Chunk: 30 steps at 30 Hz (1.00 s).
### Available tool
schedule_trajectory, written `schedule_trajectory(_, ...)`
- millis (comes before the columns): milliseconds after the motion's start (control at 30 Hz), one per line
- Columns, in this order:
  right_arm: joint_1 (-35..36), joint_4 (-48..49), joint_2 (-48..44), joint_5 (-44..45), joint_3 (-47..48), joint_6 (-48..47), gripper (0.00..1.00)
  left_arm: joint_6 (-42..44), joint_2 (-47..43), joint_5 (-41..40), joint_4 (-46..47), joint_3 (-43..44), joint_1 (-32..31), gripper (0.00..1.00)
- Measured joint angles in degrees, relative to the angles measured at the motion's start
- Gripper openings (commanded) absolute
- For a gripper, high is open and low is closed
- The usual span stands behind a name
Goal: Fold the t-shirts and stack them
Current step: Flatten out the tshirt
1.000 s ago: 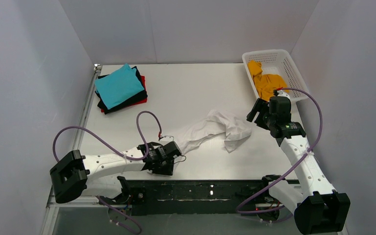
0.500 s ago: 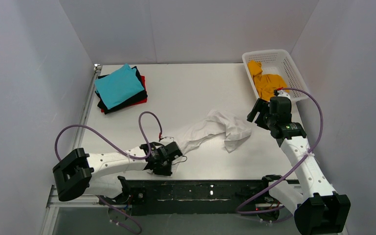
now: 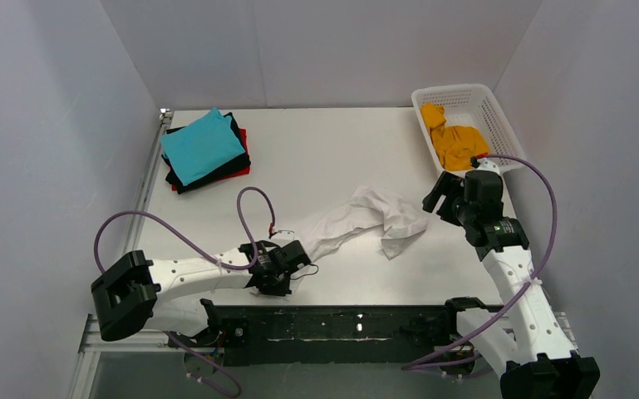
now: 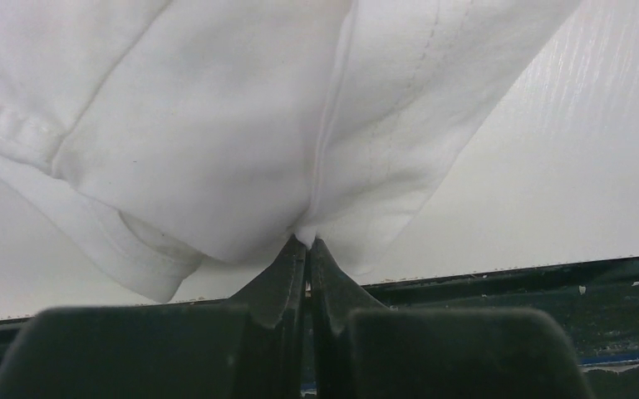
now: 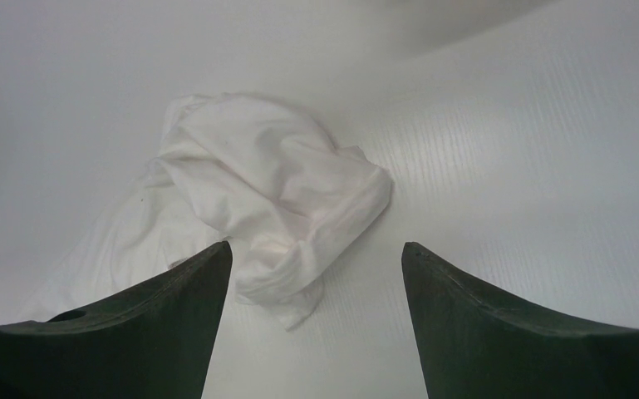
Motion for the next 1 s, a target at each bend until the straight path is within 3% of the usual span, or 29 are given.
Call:
schedule_trajectory(267,0.8,-6.8,-5.8,-6.0,0.0,0.1,0.76,1.2,-7.5,-3.4,-5.3,1.4,0.0,0.0)
schedule_trajectory(400,10.1,-9.6,-4.8,-6.1,0.0,1.9,0.74,1.3,-13.8,-6.4,-11.4,4.2,0.0,0.0)
schedule_trajectory(500,20.9,-10.1,-2.1,-2.9,-0.8,5.0,0.71,1.5,-19.0,-10.3,-16.2,5.7,0.0,0.0)
schedule_trajectory(667,30.8,-8.3,1.6,0.2,-5.7,10.5,0.66,2.9,-23.5,-18.1,-23.8,11.2,0.0,0.0)
schedule_trajectory(800,35.7,-4.6,9.0,4.2,-6.7,14.3,0.63,4.0,-21.8,-22.3,-27.7,15.3,0.0,0.0)
schedule_trajectory(1000,37.4,-0.7,19.2,13.4,-6.7,18.2,0.61,4.3,-19.3,-25.7,-29.9,16.7,0.0,0.0)
